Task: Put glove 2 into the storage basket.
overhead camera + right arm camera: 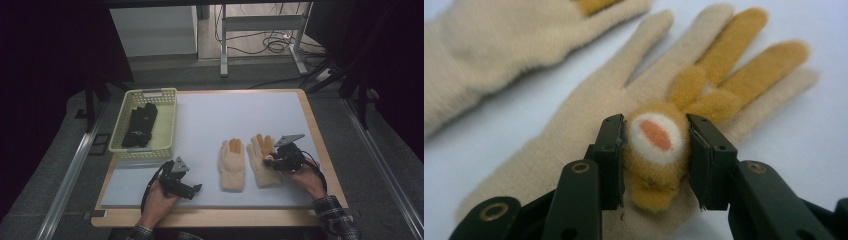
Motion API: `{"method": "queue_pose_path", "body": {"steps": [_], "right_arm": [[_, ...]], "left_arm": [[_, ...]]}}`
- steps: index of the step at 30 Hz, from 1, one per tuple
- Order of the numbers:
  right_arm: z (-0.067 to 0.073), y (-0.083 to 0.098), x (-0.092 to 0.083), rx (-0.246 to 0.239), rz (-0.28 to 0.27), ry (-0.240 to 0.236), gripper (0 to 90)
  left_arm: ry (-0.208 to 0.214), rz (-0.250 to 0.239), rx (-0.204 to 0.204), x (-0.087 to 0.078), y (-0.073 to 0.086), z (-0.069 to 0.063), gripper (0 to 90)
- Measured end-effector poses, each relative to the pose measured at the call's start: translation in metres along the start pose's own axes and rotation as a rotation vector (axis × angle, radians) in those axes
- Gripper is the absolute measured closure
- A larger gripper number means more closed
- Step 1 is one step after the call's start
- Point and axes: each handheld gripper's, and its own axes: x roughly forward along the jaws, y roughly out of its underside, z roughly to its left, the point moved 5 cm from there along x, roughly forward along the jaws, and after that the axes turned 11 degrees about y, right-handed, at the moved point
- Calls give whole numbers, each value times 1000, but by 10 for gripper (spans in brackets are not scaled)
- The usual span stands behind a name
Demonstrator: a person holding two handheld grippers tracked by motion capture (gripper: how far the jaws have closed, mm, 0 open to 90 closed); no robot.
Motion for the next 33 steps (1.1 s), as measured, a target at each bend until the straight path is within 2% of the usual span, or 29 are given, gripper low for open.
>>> {"method": "queue_pose_path", "body": {"steps": [3,8,19,26,33], "right_arm": [[-1,-5,-9,39,-20,-1,606],[3,-16,-24,69,-50,3,606],[27,-51,-49,70,-115,-39,605],[52,-75,-48,60,-138,-86,605],[76,-87,-33,66,-139,-122,603]], "left_arm": [[0,0,1,0,0,0,10],[0,1,1,0,0,0,10],[-1,4,5,0,0,0,10],[-1,4,6,0,0,0,11],[-1,4,6,0,0,0,11]]}}
